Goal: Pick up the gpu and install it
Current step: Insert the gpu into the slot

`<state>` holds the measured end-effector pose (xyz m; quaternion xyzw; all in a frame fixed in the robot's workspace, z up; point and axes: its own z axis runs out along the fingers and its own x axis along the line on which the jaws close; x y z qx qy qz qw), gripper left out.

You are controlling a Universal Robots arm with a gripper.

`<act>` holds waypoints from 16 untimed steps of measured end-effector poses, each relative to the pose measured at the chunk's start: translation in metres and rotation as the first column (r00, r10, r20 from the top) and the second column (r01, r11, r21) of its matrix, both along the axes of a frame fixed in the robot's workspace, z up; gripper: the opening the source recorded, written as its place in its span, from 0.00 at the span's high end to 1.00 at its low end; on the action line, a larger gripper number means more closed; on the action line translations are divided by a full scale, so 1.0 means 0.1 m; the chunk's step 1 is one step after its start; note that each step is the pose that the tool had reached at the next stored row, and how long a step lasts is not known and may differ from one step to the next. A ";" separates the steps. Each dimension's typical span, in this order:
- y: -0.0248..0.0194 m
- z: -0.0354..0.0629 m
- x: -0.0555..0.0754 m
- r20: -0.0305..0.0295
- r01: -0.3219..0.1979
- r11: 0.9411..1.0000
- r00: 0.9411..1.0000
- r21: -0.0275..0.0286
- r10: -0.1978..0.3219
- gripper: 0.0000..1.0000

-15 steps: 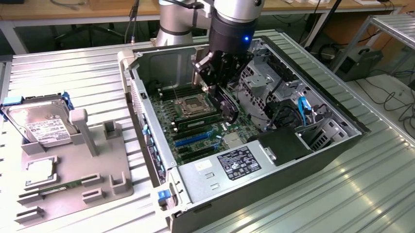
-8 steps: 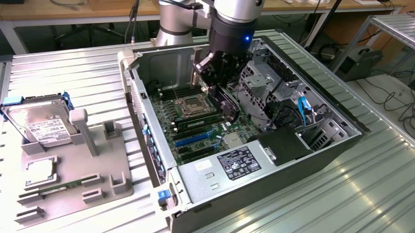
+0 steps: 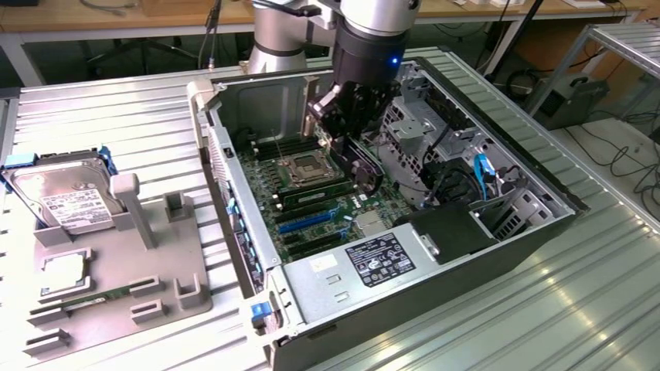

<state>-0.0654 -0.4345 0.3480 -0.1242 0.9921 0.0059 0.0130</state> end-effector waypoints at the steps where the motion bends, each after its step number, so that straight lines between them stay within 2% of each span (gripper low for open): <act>1: 0.000 0.000 0.00 0.000 -0.007 1.000 1.000 0.000 0.007 0.74; 8: 0.000 0.000 0.00 0.000 -0.056 0.998 0.998 0.000 0.056 0.74; 9: 0.000 -0.001 0.00 0.000 -0.079 0.997 0.997 0.000 0.079 0.74; 16: 0.000 -0.001 0.00 0.000 -0.129 0.992 0.992 0.000 0.129 0.74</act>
